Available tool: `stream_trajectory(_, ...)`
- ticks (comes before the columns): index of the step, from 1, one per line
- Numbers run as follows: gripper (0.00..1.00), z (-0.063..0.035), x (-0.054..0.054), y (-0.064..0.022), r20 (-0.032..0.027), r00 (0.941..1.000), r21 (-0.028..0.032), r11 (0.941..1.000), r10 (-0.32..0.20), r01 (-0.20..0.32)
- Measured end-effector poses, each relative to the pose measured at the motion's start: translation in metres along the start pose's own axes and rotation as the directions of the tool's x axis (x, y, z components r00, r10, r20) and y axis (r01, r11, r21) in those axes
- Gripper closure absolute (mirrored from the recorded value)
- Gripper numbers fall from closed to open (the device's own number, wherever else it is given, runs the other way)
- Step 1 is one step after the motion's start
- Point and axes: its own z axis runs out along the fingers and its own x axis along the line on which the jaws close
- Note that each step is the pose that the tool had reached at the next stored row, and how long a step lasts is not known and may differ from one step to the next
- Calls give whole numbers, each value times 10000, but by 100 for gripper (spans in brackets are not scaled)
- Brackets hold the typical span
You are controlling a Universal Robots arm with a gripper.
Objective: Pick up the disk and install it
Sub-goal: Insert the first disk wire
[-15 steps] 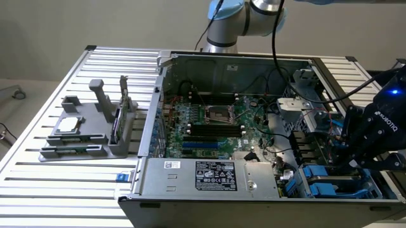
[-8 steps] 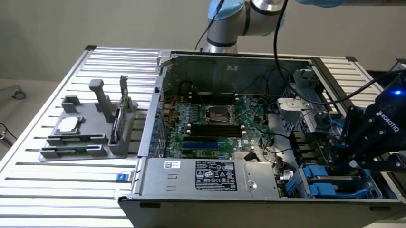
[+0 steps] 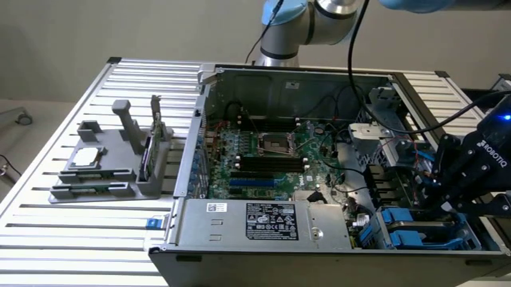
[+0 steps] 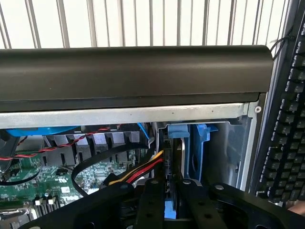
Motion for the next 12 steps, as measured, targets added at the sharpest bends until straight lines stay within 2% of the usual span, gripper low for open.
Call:
stream_trajectory(6,83,8,3,37,13,10000,216,9998,-18,18)
stream_trajectory(9,83,13,4,39,6,10000,296,9996,-28,28)
stream_trajectory(10,82,15,4,40,2,10000,316,9995,-32,32)
stream_trajectory(12,70,9,2,38,14,10000,353,9994,-31,31)
